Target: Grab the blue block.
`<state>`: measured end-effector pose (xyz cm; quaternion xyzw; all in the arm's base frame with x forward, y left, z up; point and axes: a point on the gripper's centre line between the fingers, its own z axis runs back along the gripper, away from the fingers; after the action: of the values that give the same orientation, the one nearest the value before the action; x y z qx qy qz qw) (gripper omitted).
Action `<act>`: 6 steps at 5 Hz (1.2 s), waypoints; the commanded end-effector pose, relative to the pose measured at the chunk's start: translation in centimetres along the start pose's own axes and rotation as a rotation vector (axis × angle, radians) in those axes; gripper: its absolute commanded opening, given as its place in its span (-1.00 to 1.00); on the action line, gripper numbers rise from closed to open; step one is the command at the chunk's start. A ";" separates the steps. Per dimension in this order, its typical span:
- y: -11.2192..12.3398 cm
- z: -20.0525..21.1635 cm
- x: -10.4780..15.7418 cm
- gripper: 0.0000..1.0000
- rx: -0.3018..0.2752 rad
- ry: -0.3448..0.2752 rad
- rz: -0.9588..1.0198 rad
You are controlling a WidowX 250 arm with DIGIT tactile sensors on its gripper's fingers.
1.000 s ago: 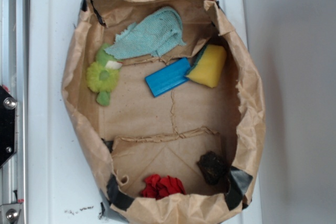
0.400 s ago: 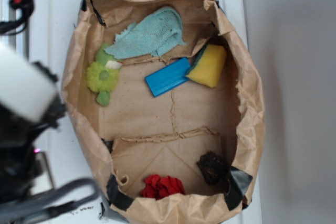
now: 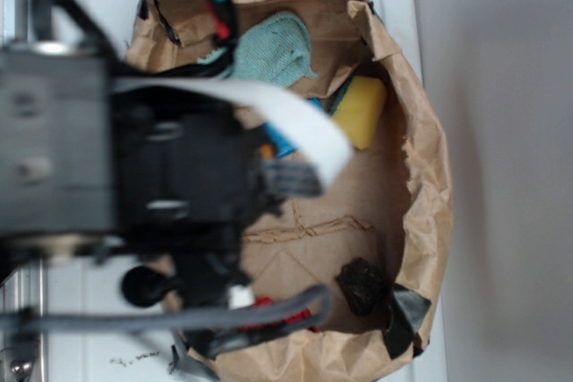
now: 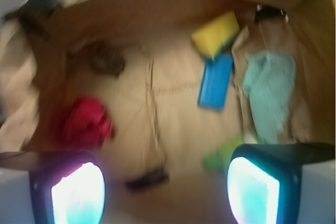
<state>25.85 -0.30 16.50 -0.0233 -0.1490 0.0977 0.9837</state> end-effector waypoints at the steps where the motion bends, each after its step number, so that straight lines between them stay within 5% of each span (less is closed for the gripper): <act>1: 2.2 -2.4 3.1 1.00 0.064 -0.006 0.051; 4: 2.2 -2.4 3.1 1.00 0.064 -0.006 0.051; 5: 3.4 -3.7 1.7 1.00 0.010 0.075 0.228; 6: 3.9 -5.2 1.7 1.00 -0.018 0.086 0.358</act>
<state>28.04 2.55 10.66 -0.0680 -0.0865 0.2556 0.9605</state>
